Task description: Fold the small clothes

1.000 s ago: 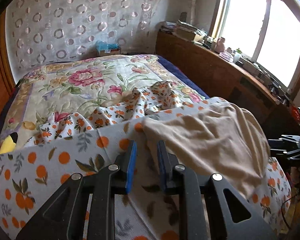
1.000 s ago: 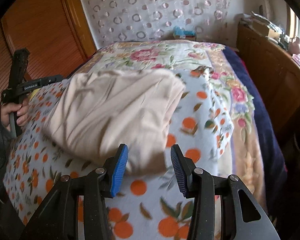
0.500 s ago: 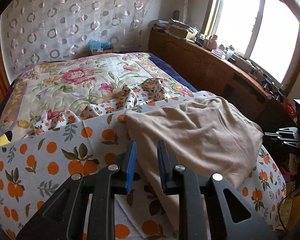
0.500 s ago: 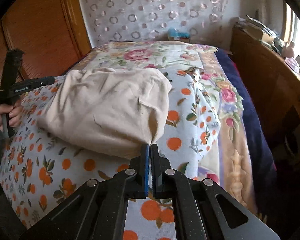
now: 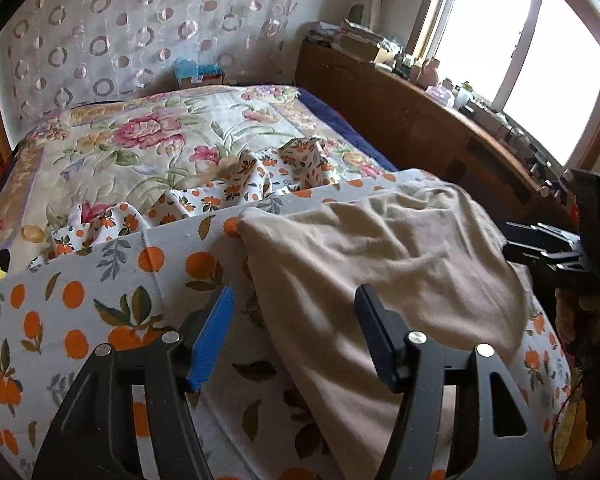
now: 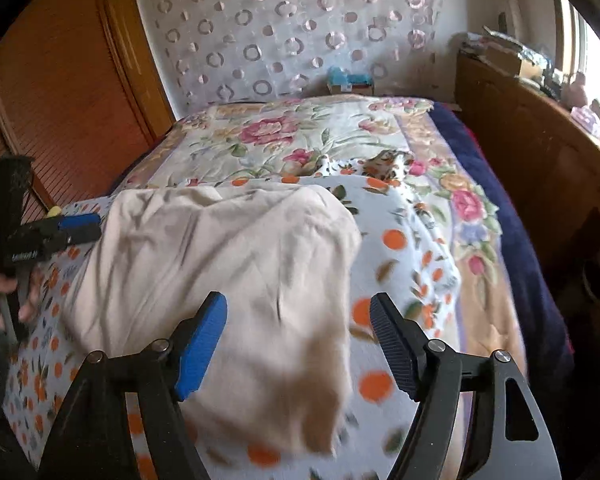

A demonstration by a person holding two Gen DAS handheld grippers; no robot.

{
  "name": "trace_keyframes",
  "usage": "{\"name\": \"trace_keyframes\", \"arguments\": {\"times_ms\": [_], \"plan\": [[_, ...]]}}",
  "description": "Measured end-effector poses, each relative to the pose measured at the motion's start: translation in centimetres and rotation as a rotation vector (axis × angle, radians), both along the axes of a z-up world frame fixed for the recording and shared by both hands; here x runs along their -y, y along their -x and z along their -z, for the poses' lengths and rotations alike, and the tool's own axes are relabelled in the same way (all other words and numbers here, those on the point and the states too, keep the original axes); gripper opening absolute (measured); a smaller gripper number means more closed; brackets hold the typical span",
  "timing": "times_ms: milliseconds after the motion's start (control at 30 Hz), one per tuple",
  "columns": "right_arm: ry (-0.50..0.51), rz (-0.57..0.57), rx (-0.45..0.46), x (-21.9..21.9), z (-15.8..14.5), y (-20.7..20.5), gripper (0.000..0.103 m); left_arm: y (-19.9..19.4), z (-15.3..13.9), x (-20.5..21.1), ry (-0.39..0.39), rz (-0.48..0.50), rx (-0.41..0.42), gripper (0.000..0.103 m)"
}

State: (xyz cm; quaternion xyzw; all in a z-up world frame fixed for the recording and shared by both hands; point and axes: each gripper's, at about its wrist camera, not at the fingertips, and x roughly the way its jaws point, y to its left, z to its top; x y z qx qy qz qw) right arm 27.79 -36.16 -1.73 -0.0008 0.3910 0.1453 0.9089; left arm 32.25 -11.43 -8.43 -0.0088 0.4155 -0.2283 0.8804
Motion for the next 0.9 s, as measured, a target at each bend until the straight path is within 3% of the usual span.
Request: {"name": "trace_keyframes", "arguments": {"times_ms": [300, 633, 667, 733, 833, 900], "plan": [[-0.02, -0.002, -0.059, -0.8, 1.5, -4.9, 0.076, -0.8, 1.2, 0.7, -0.038, 0.003, -0.029, 0.064], [-0.002, -0.029, -0.041, -1.5, 1.3, -5.2, 0.075, -0.9, 1.6, 1.2, -0.039, 0.011, -0.012, 0.064], [0.003, -0.042, -0.038, -1.7, 1.3, -5.1, 0.069, -0.9, 1.6, 1.3, -0.037, 0.012, -0.011, 0.064], [-0.001, -0.075, -0.036, -2.1, 1.3, -5.1, 0.054, -1.0, 1.5, 1.3, -0.025, 0.018, -0.013, 0.055], [-0.021, -0.11, -0.046, -2.1, 1.4, -5.1, 0.028, -1.4, 1.6, 1.2, 0.035, 0.04, -0.048, 0.023], [-0.03, -0.126, -0.046, -1.9, 1.5, -5.1, 0.024, -1.5, 1.7, 1.1, 0.078, 0.056, -0.078, 0.013]]}}
